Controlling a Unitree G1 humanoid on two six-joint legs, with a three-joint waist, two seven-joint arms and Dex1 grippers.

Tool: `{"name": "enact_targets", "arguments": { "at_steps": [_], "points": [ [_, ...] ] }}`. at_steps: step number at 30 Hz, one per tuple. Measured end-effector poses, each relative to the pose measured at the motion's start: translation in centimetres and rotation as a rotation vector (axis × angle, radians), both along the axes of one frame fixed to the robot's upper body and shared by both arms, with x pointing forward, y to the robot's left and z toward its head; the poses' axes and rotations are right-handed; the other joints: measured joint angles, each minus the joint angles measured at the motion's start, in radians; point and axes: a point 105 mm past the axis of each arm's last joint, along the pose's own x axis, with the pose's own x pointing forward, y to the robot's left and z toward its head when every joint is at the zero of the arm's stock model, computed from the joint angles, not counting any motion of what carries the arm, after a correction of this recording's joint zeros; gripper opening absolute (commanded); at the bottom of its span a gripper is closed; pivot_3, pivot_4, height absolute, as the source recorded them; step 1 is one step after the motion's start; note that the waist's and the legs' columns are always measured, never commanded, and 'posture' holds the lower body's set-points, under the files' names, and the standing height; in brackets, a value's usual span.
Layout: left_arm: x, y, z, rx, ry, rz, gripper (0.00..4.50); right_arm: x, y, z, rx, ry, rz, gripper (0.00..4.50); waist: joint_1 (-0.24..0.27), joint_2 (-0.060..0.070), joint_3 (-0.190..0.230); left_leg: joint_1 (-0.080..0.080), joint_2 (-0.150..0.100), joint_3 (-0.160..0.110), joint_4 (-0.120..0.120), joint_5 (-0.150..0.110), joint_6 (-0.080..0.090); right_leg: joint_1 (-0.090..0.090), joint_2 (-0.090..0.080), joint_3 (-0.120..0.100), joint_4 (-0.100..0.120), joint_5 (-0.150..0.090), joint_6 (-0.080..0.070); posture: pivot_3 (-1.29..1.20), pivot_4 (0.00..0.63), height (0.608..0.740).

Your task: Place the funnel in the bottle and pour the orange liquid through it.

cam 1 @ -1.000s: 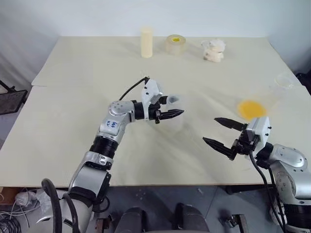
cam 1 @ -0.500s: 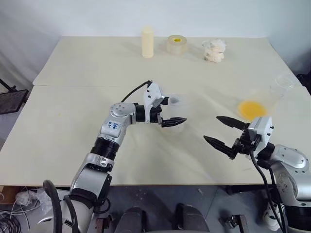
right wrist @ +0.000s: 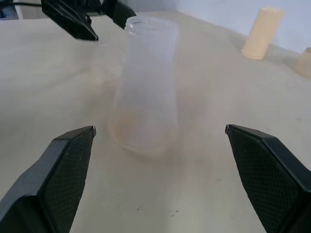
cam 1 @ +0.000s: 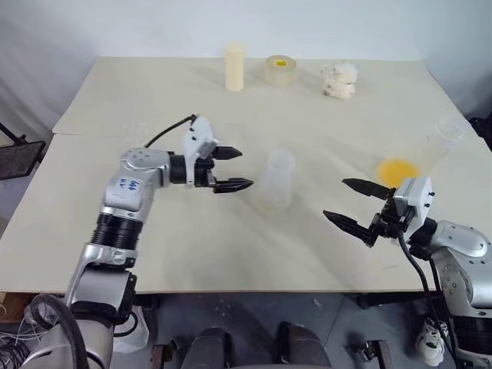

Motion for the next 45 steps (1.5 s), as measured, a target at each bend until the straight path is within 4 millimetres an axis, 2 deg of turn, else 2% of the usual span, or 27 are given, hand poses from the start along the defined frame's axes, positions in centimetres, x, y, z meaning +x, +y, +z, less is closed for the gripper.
{"name": "enact_targets", "arguments": {
  "at_steps": [2,4,5,8,15,18,21,24,26,33,36,45],
  "points": [
    [0.2,1.8,0.2,0.004,-0.003,0.062,4.48,0.1,0.2,-0.2,-0.011,0.018,0.024,4.5,-0.003,0.0,0.0,0.0,0.0,0.0,0.0,0.0,0.0,0.0,0.0,0.0,0.0,0.0,0.0,0.0,0.15,0.74],
    [0.2,5.8,0.8,-0.002,-0.015,0.193,4.48,0.4,0.3,-0.4,-0.013,0.036,0.047,4.5,-0.015,0.0,0.0,0.001,0.001,0.0,-0.002,0.0,0.0,-0.001,0.0,0.0,0.0,0.0,0.0,0.0,0.15,0.74],
    [0.0,7.2,1.1,-0.009,-0.022,0.235,4.48,0.6,0.2,-0.5,-0.013,0.044,0.046,4.5,-0.017,0.0,0.0,0.001,0.001,0.0,-0.002,0.0,0.0,-0.002,0.0,0.0,0.001,0.0,0.0,0.0,0.15,0.74],
    [-2.0,10.6,0.9,-0.028,-0.048,0.317,4.48,0.9,0.5,-0.3,-0.024,0.047,0.077,4.5,-0.029,0.0,0.0,0.001,0.002,-0.002,-0.002,0.0,-0.001,-0.002,0.0,0.0,0.003,0.0,0.0,0.0,0.15,0.74],
    [-6.8,16.5,-1.7,-0.072,-0.02,0.509,4.48,1.0,1.1,-0.2,-0.039,0.062,0.148,4.5,-0.023,0.0,0.0,0.0,0.004,-0.005,0.0,-0.001,0.0,0.0,-0.001,0.002,0.002,0.0,0.0,0.0,0.15,0.74],
    [-9.3,18.1,-2.8,-0.053,-0.002,0.57,4.48,1.0,1.3,-0.2,-0.042,0.065,0.168,4.5,-0.027,0.0,0.0,0.001,0.004,-0.005,0.0,-0.001,-0.001,0.0,-0.001,0.002,0.002,0.0,0.0,0.0,0.15,0.74],
    [-10.5,18.8,-3.4,-0.042,0.009,0.598,4.48,1.1,1.3,-0.2,-0.04,0.073,0.172,4.5,-0.016,0.0,0.0,0.001,0.004,-0.005,0.001,-0.001,-0.001,0.001,-0.001,0.002,0.002,0.0,0.0,0.0,0.15,0.74],
    [-11.3,18.4,-3.4,-0.024,-0.01,0.612,4.48,1.3,1.5,-0.1,-0.041,0.07,0.184,4.5,-0.011,0.0,0.0,0.002,0.004,-0.004,0.001,-0.001,-0.001,0.001,-0.002,0.004,0.002,0.0,0.0,0.0,0.15,0.74],
    [-11.2,17.4,-3.7,-0.026,-0.018,0.607,4.48,1.5,1.8,0.0,-0.035,0.069,0.193,4.5,-0.006,0.0,0.0,0.002,0.004,-0.005,0.001,-0.001,-0.001,0.001,-0.002,0.004,0.002,0.0,0.0,0.0,0.15,0.74],
    [-7.2,13.1,-2.5,0.025,-0.125,0.582,4.48,1.6,1.9,-0.1,-0.032,0.067,0.199,4.5,-0.002,0.0,0.0,0.001,0.0,-0.004,0.001,-0.001,-0.001,0.001,-0.001,0.003,0.003,0.0,0.0,0.0,0.15,0.74],
    [-5.4,10.7,-2.2,0.057,-0.18,0.582,4.48,1.5,1.8,-0.2,-0.032,0.07,0.195,4.5,-0.003,0.0,0.0,0.001,0.0,-0.003,0.0,-0.001,-0.001,0.0,-0.001,0.003,0.003,0.0,0.0,0.0,0.15,0.74],
    [-2.6,4.9,-2.5,0.095,-0.204,0.546,4.48,1.1,1.8,-0.5,-0.035,0.071,0.184,4.5,0.0,0.0,0.0,0.001,0.0,-0.001,0.001,-0.001,-0.001,0.0,-0.001,0.003,0.003,0.0,0.0,0.0,0.15,0.74]
  ]
}}
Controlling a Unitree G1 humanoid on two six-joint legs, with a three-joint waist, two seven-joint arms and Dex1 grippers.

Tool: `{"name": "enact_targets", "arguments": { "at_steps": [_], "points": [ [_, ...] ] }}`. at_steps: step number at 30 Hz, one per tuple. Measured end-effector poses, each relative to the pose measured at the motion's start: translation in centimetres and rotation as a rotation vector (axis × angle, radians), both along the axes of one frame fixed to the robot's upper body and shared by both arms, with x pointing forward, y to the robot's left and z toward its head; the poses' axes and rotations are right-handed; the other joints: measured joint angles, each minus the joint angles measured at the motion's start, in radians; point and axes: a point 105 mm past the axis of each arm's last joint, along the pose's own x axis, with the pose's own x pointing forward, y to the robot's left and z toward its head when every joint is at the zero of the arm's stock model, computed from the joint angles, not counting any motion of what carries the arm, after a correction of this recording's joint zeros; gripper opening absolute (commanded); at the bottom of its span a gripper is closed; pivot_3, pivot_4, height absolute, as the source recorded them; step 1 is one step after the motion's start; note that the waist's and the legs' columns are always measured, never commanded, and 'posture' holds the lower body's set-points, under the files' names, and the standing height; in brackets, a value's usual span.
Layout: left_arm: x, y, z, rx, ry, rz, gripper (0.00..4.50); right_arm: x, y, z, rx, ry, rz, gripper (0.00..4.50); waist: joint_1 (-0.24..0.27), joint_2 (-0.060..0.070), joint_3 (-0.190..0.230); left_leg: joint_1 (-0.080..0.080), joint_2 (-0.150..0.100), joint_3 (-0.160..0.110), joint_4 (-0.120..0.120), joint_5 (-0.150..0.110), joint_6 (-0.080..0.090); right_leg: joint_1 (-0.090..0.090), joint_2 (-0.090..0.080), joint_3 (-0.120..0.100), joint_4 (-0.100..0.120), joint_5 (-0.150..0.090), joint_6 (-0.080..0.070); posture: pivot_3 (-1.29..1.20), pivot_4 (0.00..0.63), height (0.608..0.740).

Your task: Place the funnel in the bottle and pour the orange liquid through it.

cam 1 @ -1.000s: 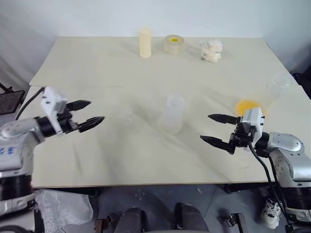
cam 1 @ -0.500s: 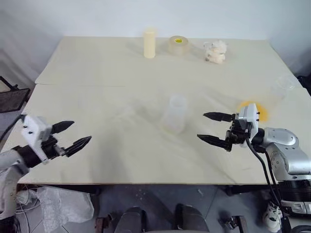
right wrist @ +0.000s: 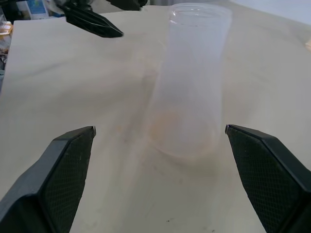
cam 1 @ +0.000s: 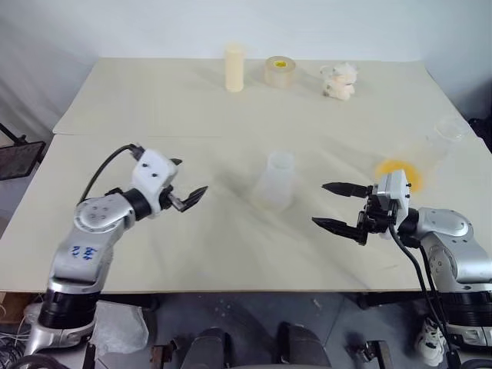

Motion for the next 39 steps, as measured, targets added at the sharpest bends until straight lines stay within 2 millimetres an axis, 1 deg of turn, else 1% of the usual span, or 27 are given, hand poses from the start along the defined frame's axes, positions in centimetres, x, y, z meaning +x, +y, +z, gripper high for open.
{"name": "enact_targets", "arguments": {
  "at_steps": [2,5,9,11,13,16,22,25,35,39],
  "points": [
    [0.6,-0.3,-0.4,0.009,0.015,0.021,4.48,0.0,0.0,0.0,0.0,-0.002,-0.003,4.5,-0.001,0.0,0.0,0.0,0.0,0.0,0.0,0.0,0.0,0.0,0.0,0.0,0.0,0.0,0.0,0.0,0.15,0.74],
    [1.1,-0.3,-1.4,0.056,0.061,0.072,4.48,-0.1,0.0,0.0,-0.001,-0.003,-0.007,4.5,-0.002,0.0,0.0,0.0,0.0,0.0,-0.001,0.0,0.0,0.0,0.0,0.0,0.0,0.0,0.0,0.0,0.15,0.74],
    [1.0,-0.3,-3.3,0.102,0.166,0.111,4.48,-0.3,0.1,-0.2,-0.001,0.004,-0.006,4.5,0.0,0.0,0.0,0.0,0.0,0.0,0.0,0.0,0.0,0.0,0.0,0.0,0.0,0.0,0.0,0.0,0.15,0.74],
    [1.0,-0.1,-3.9,0.118,0.204,0.14,4.48,-0.5,0.1,-0.2,0.005,0.006,-0.001,4.5,0.001,0.0,0.0,0.0,0.0,0.0,0.0,0.0,0.0,0.0,0.0,0.0,0.0,0.0,0.0,0.0,0.15,0.74],
    [1.1,0.0,-4.0,0.127,0.222,0.165,4.48,-0.8,0.3,0.1,0.021,-0.001,0.027,4.5,0.001,0.0,0.0,0.0,0.0,0.0,0.0,0.0,0.0,0.0,0.0,0.0,0.0,0.0,0.0,0.0,0.15,0.74],
    [1.4,0.0,-3.6,0.13,0.215,0.188,4.48,-1.2,0.7,0.6,0.035,-0.007,0.055,4.5,0.001,0.0,0.0,0.0,0.0,-0.001,0.0,0.0,0.0,0.0,0.0,0.0,0.0,0.0,0.0,0.0,0.15,0.74],
    [1.3,0.4,-4.2,0.15,0.244,0.227,4.48,-1.1,0.7,0.6,0.038,-0.006,0.049,4.5,0.001,0.0,0.0,0.0,0.0,-0.001,0.0,0.0,0.0,0.0,0.0,0.0,0.0,0.0,0.0,0.0,0.15,0.74],
    [1.1,0.2,-3.9,0.152,0.228,0.22,3.85,-1.1,0.7,0.6,0.037,-0.006,0.049,4.5,0.001,0.0,0.0,0.0,0.001,-0.001,0.0,0.0,0.0,0.0,0.0,0.0,0.0,0.0,0.0,0.0,0.15,0.74],
    [1.1,0.2,-3.4,0.14,0.206,0.21,0.64,-1.1,0.6,0.5,0.034,-0.005,0.048,4.5,0.0,0.0,0.0,0.0,0.001,-0.001,0.0,0.0,0.0,0.0,0.0,0.0,0.0,0.0,0.0,0.0,0.15,0.74],
    [-0.2,0.3,-2.8,0.072,0.229,0.175,0.64,-1.2,0.5,0.2,0.028,0.008,0.044,4.5,-0.001,0.0,0.0,0.0,0.002,-0.001,0.0,0.0,0.0,0.0,0.0,0.0,0.0,0.0,0.0,0.0,0.15,0.74]
  ]
}}
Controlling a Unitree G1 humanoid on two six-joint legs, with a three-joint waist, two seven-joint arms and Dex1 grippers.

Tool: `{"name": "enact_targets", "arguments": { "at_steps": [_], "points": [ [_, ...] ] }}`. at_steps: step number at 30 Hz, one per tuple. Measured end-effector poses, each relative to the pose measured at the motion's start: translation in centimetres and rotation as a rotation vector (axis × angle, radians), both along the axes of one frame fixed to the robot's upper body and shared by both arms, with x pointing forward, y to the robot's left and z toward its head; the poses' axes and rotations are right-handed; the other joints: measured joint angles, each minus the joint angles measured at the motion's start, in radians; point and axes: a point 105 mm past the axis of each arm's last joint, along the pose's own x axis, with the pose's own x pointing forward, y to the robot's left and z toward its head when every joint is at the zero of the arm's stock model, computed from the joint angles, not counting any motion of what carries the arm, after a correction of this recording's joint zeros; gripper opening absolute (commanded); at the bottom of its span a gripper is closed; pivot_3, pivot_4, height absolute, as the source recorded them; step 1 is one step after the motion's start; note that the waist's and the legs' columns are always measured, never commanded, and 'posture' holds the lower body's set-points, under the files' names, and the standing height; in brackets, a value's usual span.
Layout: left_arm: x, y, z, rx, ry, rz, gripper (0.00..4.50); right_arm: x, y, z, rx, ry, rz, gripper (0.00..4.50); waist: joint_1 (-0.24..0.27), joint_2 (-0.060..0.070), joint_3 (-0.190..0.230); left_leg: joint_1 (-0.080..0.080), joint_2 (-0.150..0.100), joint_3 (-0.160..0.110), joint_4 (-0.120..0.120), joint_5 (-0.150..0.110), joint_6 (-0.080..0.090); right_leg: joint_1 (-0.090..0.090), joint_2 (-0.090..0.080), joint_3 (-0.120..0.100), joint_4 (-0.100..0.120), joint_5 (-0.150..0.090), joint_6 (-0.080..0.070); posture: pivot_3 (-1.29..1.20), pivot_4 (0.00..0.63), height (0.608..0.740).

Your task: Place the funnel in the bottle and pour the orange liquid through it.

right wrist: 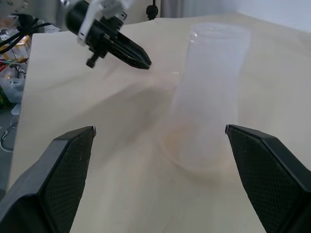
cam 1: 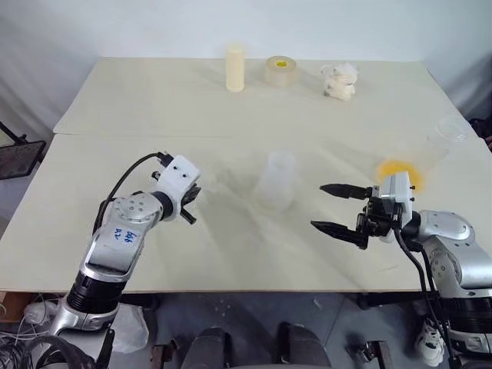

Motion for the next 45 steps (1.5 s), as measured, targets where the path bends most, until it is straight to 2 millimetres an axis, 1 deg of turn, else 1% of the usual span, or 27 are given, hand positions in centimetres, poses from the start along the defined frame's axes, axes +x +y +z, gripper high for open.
{"name": "enact_targets", "arguments": {
  "at_steps": [3,5,7,9,11,14,17,18,22,24,29,33,36,42,45],
  "points": [
    [-0.6,0.5,0.3,-0.019,0.002,0.001,0.64,0.0,-0.1,-0.1,-0.007,0.003,-0.003,4.5,0.001,0.0,0.0,0.0,0.0,0.0,0.001,0.0,0.0,0.0,0.0,0.0,0.0,0.0,0.0,0.0,0.15,0.74],
    [-0.8,1.5,0.3,-0.002,0.008,0.024,0.64,0.1,-0.2,-0.2,-0.009,0.006,-0.005,4.5,0.001,0.0,0.0,0.0,0.0,0.0,0.0,0.0,0.0,0.0,0.0,0.0,0.0,0.0,0.0,0.0,0.15,0.74],
    [-0.8,2.1,0.5,-0.003,0.007,0.038,0.64,0.1,-0.2,-0.2,-0.009,0.006,-0.006,4.5,0.002,0.0,0.0,0.0,0.0,0.0,0.001,0.0,0.0,0.0,0.0,0.0,0.0,0.0,0.0,0.0,0.15,0.74],
    [-0.8,2.3,0.6,-0.009,0.006,0.04,0.64,0.2,-0.2,0.0,-0.01,0.0,-0.003,4.5,0.002,0.0,0.0,0.0,0.0,0.0,0.001,0.0,0.0,0.0,0.0,0.001,0.0,0.0,0.0,0.0,0.15,0.74],
    [-0.8,1.9,0.4,-0.035,0.033,0.038,0.64,0.4,-0.2,0.1,-0.01,0.0,-0.005,4.5,0.003,0.0,0.0,0.0,0.0,-0.001,0.001,0.0,0.0,0.001,0.0,0.0,0.0,0.0,0.0,0.0,0.15,0.74],
    [-0.6,0.5,0.6,-0.104,0.074,0.024,1.26,0.5,-0.3,0.0,-0.013,0.005,-0.008,4.5,0.005,0.0,0.0,-0.001,-0.001,-0.001,0.001,0.0,0.0,0.001,0.0,0.0,0.0,0.0,0.0,0.0,0.15,0.74],
    [-0.4,-1.6,1.7,-0.198,0.089,-0.024,2.22,0.6,-0.3,0.0,-0.014,0.005,-0.005,4.5,0.003,0.0,0.0,-0.001,-0.001,-0.001,0.001,0.0,0.0,0.001,0.0,0.0,0.0,0.0,0.0,0.0,0.15,0.74],
    [-0.4,-2.0,1.9,-0.207,0.088,-0.031,2.51,0.6,-0.2,0.0,-0.015,0.004,-0.002,4.5,0.001,0.0,0.0,-0.001,-0.001,-0.001,0.001,0.0,0.0,0.001,0.0,0.0,0.0,0.0,0.0,0.0,0.15,0.74],
    [-0.4,-2.5,2.8,-0.197,0.06,-0.011,3.85,0.6,-0.2,0.0,-0.015,0.005,-0.002,4.5,-0.001,0.0,0.0,0.0,-0.001,-0.001,0.0,0.0,0.0,0.0,0.0,0.0,0.0,0.0,0.0,0.0,0.15,0.74],
    [-0.6,-3.0,2.8,-0.191,0.064,-0.009,4.48,0.6,-0.3,0.0,-0.017,0.005,-0.002,4.5,-0.001,0.0,0.0,0.0,-0.001,-0.001,0.0,0.0,0.0,0.0,0.0,0.0,0.0,0.0,0.0,0.0,0.15,0.74],
    [-0.7,-3.9,2.3,-0.185,0.075,0.005,4.48,0.6,-0.3,0.1,-0.022,0.005,-0.003,4.5,0.004,0.0,0.0,-0.001,0.0,-0.002,0.002,0.0,0.0,0.001,-0.001,0.001,0.0,0.0,0.0,0.0,0.15,0.74],
    [-0.3,-4.8,2.2,-0.199,0.069,0.032,4.48,0.8,-0.2,0.6,-0.023,-0.009,0.002,4.5,0.002,0.0,0.0,-0.001,-0.001,-0.002,0.001,0.0,0.0,0.001,0.0,0.001,0.0,0.0,0.0,0.0,0.15,0.74],
    [0.5,-4.6,2.4,-0.177,0.046,0.078,4.48,0.8,-0.2,0.6,-0.024,-0.009,0.002,4.5,0.002,0.0,0.0,0.0,-0.002,-0.002,0.001,0.0,0.0,0.001,0.0,0.001,0.0,0.0,0.0,0.0,0.15,0.74],
    [1.5,-4.5,1.4,-0.18,0.051,0.166,4.48,0.8,-0.2,0.4,-0.033,0.003,-0.002,4.5,0.003,0.0,0.0,-0.001,-0.002,-0.002,0.001,0.0,0.0,0.001,0.0,0.0,0.0,0.0,0.0,0.0,0.15,0.74],
    [1.8,-4.1,1.0,-0.127,0.039,0.214,4.48,0.8,-0.4,0.3,-0.039,0.012,-0.006,4.5,0.003,0.0,0.0,-0.001,-0.002,-0.002,0.001,0.0,0.0,0.001,0.0,0.0,0.0,0.0,0.0,0.0,0.15,0.74]
  ]
}}
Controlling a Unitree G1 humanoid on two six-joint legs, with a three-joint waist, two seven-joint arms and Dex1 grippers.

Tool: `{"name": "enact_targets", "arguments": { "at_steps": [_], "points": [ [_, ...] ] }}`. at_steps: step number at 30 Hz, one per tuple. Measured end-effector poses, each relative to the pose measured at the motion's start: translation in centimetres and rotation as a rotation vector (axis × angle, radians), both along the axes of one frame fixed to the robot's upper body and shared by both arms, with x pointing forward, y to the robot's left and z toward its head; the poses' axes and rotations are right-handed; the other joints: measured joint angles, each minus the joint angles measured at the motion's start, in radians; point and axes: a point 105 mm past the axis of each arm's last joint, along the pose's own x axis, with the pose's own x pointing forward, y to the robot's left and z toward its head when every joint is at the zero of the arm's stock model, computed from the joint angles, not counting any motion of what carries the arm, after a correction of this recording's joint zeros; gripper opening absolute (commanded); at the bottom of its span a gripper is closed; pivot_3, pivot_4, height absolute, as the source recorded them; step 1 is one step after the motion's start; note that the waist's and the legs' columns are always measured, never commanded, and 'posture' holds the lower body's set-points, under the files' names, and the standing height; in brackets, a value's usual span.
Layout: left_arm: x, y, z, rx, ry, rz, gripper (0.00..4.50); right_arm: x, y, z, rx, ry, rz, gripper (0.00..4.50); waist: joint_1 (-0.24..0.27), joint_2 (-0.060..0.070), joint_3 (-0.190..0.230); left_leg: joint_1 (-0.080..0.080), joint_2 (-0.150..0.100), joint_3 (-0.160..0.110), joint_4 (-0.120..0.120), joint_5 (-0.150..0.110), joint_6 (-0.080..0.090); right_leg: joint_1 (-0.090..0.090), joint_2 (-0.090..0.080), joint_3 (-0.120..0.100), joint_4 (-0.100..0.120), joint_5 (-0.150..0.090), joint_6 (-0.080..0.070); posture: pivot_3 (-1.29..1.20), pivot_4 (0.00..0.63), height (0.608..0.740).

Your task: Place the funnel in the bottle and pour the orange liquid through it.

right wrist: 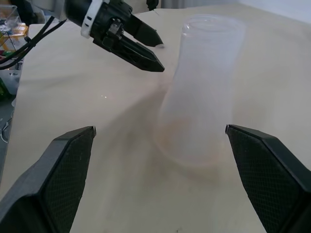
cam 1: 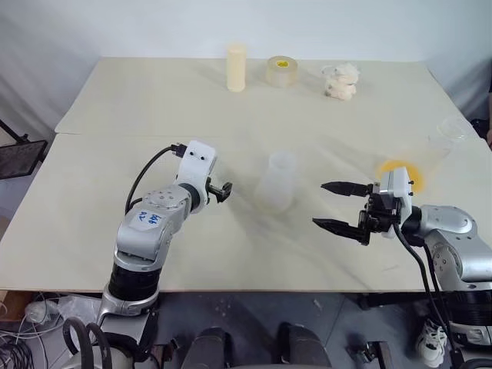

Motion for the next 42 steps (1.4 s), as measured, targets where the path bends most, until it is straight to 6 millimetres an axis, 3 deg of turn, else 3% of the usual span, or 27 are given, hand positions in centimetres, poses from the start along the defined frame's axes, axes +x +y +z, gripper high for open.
{"name": "enact_targets", "arguments": {
  "at_steps": [9,17,25,41,42],
  "points": [
    [0.1,-1.3,0.0,-0.02,-0.019,0.04,4.48,-0.1,-0.1,-0.2,-0.003,0.006,-0.004,4.5,0.0,0.0,0.0,0.0,0.0,0.0,0.0,0.0,0.0,0.0,0.0,0.0,0.0,0.0,0.0,0.0,0.15,0.74],
    [0.3,0.2,-1.0,-0.043,0.016,0.117,4.48,-0.1,-0.2,-0.5,-0.01,0.014,-0.012,4.5,0.0,0.0,0.0,0.0,0.0,0.0,0.0,0.0,0.0,0.0,0.0,0.0,0.0,0.0,0.0,0.0,0.15,0.74],
    [-1.4,1.1,-2.1,-0.033,0.063,0.157,4.48,-0.1,-0.4,-0.7,-0.016,0.021,-0.022,4.5,0.0,0.0,0.0,0.0,0.002,0.0,0.0,0.0,0.0,0.0,0.0,0.0,0.0,0.0,0.0,0.0,0.15,0.74],
    [-2.5,2.6,-2.2,-0.019,0.06,0.191,4.48,0.1,-0.4,-0.6,-0.036,0.011,-0.03,4.5,0.001,0.0,0.0,0.0,0.002,0.0,0.0,0.0,0.0,0.0,0.0,0.001,0.0,0.0,0.0,0.0,0.15,0.74],
    [-2.5,2.7,-2.2,-0.018,0.059,0.194,4.29,0.1,-0.4,-0.7,-0.037,0.011,-0.03,4.5,0.0,0.0,0.0,0.0,0.002,0.0,0.0,0.0,0.0,0.0,0.0,0.001,0.0,0.0,0.0,0.0,0.15,0.74]
  ]
}}
